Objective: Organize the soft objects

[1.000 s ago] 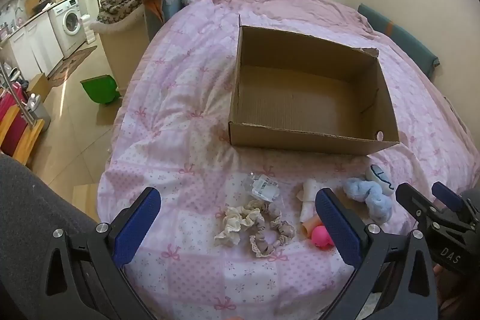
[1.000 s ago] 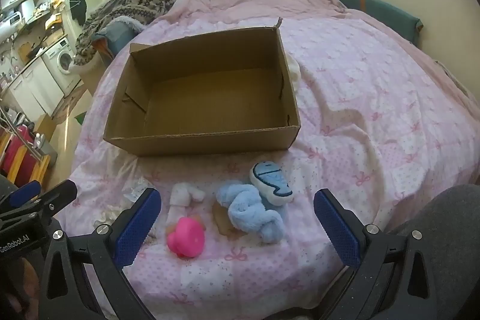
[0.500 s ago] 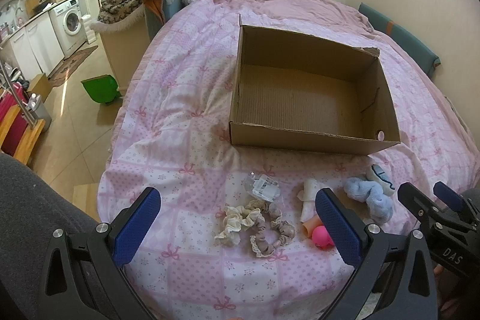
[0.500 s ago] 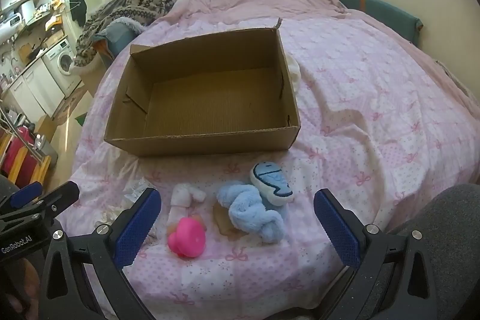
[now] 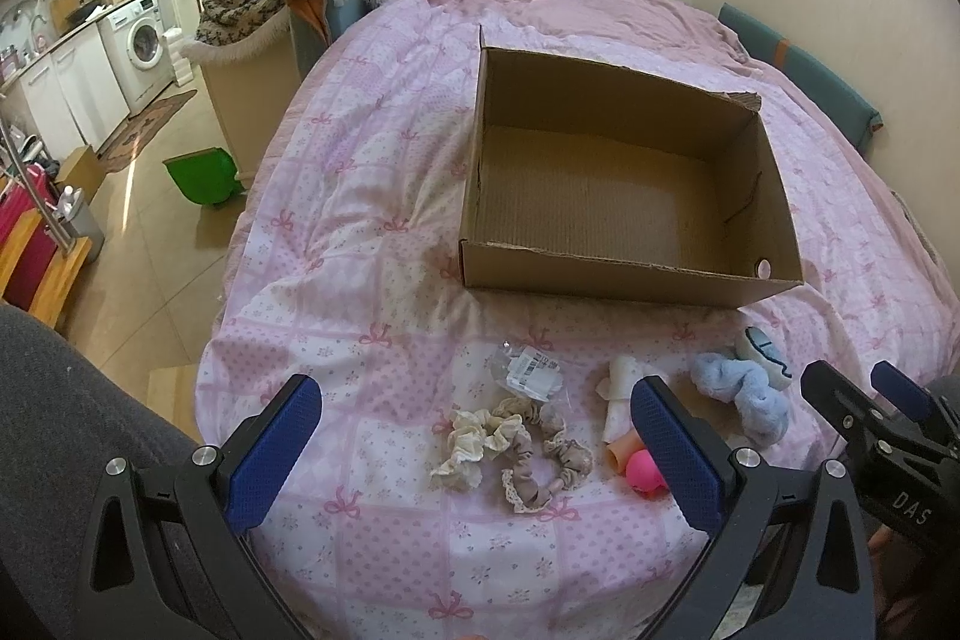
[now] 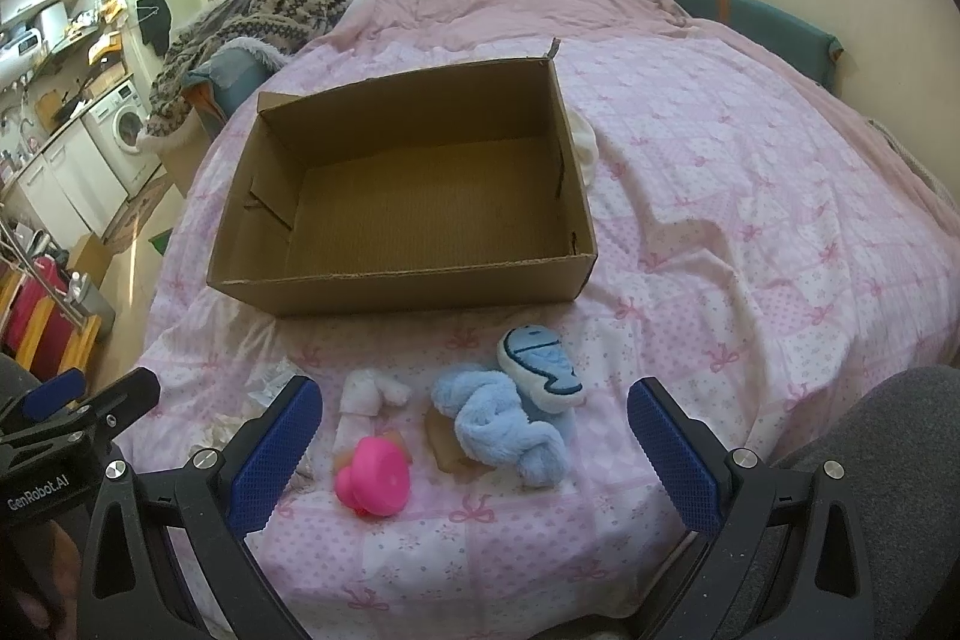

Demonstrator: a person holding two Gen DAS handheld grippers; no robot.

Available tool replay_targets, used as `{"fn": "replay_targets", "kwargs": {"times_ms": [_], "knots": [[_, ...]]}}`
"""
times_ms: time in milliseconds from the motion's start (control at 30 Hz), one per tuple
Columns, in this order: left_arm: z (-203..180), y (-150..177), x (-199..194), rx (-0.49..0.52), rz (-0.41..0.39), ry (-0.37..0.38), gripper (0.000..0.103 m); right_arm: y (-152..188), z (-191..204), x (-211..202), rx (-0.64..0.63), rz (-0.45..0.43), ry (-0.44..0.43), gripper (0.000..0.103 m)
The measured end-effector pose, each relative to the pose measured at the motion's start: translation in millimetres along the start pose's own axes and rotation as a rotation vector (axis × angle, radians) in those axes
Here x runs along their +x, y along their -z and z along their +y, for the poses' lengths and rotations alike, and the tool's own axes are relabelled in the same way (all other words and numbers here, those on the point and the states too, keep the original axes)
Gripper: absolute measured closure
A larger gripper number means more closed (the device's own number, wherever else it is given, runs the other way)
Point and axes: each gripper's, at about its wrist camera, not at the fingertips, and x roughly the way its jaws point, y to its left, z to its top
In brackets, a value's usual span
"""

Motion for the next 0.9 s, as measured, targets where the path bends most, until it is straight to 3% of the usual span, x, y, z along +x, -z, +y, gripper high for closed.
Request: {"fn": "replay_targets", "kwargs": {"times_ms": [900], "knots": [[0.5, 0.7, -0.9, 0.0, 0.002, -0.001, 0.0, 1.0, -3.0, 0.8, 0.007, 0.011, -0.001, 0.0]]}}
